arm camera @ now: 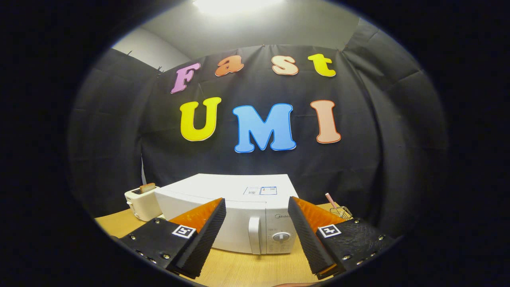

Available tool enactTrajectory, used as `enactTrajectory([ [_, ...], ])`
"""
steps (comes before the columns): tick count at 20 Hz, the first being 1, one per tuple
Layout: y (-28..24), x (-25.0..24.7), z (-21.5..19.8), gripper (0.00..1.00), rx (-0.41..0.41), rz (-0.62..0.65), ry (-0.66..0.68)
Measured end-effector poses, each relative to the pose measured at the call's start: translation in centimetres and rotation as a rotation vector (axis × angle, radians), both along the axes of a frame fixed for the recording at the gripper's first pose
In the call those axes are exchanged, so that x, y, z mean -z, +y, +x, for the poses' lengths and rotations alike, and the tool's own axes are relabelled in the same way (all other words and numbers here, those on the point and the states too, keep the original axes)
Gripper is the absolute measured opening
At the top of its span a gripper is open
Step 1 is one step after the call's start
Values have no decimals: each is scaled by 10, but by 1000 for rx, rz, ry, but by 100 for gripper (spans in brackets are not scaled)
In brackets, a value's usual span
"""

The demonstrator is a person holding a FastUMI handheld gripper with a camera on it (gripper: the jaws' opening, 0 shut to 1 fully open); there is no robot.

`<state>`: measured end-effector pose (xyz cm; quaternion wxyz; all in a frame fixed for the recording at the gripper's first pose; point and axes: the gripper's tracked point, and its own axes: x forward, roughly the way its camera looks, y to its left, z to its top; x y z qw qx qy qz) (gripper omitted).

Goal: Open the microwave, put the food inside, and close the microwave door.

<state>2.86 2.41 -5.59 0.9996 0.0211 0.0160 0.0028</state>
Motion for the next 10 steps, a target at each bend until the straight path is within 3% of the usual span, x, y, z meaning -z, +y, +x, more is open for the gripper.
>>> enactTrajectory([
  [10, 21, 60, 43, 96, 24, 18, 108],
])
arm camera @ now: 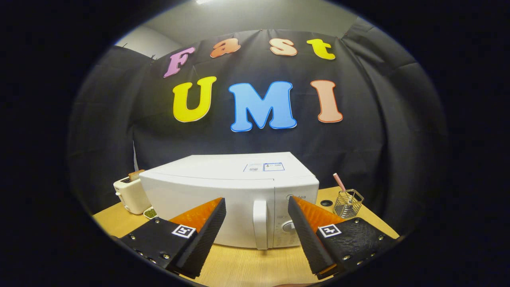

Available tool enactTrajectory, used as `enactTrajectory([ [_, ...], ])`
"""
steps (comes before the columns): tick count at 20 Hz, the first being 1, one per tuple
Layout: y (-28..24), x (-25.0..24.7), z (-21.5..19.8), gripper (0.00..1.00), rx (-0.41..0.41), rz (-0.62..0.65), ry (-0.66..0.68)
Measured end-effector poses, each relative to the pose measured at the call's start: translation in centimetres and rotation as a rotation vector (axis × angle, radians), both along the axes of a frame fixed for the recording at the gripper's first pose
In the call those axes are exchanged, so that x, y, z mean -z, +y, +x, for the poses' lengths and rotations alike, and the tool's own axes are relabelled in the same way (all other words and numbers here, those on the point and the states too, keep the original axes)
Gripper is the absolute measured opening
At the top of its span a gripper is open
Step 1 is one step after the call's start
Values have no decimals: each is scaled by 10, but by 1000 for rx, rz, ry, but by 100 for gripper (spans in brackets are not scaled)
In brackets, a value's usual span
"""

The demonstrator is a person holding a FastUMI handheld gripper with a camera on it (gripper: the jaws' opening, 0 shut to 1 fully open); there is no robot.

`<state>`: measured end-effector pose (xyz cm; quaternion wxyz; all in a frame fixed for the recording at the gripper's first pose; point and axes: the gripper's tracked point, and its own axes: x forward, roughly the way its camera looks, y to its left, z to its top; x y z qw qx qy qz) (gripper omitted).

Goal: Open the microwave, put the food inside, and close the microwave door.

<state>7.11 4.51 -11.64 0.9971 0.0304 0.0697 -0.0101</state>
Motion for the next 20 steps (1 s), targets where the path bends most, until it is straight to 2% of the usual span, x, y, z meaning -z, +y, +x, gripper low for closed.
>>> enactTrajectory([
  [5, -1, 19, 23, 96, 31, -46, 42],
  [8, -2, 28, 29, 92, 37, -46, 60],
  [9, -4, 32, 31, 89, 48, -37, 71],
  [11, -3, 37, 33, 74, 53, -30, 86],
  [12, -3, 39, 36, 75, 56, -34, 85],
  [13, -12, 42, 37, 64, 86, -43, 95],
  [15, -10, 54, 42, 39, 83, -3, 120],
  [17, -5, 60, 43, 41, 69, 24, 144],
  [20, -7, 69, 42, 41, 78, -21, 168],
])
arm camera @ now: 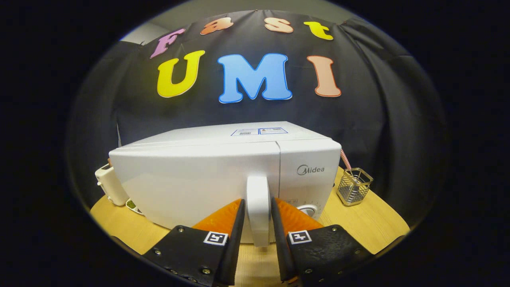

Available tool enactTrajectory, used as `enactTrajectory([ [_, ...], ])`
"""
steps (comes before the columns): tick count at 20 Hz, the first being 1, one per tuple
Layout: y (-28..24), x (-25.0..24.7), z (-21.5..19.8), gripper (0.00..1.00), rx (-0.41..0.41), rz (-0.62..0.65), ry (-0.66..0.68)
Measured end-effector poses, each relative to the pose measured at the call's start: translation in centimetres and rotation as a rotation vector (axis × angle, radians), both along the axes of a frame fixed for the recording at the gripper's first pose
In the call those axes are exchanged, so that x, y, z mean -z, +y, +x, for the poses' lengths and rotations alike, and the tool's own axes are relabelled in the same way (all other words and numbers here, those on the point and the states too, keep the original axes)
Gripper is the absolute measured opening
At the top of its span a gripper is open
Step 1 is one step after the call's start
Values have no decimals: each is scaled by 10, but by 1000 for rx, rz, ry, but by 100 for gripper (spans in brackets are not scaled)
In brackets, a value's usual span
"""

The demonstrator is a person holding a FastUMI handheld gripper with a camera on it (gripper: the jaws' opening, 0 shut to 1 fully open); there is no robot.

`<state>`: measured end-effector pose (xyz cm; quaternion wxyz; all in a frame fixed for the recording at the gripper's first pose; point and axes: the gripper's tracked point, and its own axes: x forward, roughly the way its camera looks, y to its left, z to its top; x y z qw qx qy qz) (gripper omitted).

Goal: Open the microwave, put the food inside, and close the microwave door.

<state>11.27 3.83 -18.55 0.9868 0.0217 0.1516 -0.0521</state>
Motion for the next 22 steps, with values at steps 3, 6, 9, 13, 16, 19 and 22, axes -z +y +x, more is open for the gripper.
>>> enactTrajectory([
  [3, -1, -1, 0, 24, 18, 63, -14],
  [6, 1, -1, -1, 14, 32, 63, -33],
  [9, 1, 0, -3, 8, 34, 85, -40],
  [13, 10, -4, -31, 8, 45, 24, -80],
  [16, 21, -4, -59, 8, 29, 38, -110],
  [19, 37, -4, -86, 8, -6, 45, -121],
  [22, 57, -10, -112, 25, -96, 94, -150],
])
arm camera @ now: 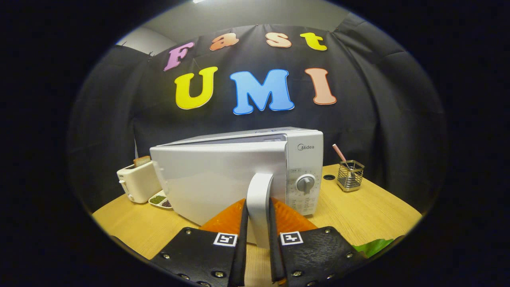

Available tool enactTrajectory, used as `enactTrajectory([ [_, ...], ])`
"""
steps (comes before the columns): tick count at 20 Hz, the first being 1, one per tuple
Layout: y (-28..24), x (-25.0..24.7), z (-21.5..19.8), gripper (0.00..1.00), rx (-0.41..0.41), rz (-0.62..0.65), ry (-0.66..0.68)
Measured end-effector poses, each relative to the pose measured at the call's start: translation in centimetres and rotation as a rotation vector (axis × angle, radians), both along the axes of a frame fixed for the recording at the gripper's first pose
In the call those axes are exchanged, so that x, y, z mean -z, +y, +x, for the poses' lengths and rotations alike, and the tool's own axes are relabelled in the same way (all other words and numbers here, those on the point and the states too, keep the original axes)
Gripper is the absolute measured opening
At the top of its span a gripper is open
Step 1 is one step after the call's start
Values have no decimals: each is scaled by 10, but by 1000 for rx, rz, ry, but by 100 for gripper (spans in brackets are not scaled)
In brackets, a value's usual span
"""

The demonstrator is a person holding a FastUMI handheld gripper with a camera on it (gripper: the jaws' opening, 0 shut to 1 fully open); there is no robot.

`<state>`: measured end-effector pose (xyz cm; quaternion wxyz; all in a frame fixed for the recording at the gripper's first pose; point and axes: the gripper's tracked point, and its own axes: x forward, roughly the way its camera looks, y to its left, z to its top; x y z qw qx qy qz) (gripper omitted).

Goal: Open the microwave, put the food inside, and close the microwave door.

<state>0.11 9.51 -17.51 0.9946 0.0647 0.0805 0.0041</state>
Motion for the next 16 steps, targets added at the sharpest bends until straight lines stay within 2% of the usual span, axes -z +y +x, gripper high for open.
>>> enactTrajectory([
  [1, 4, -3, -7, 29, -22, 9, -13],
  [16, 94, -1, -101, 29, -325, -42, -20],
])
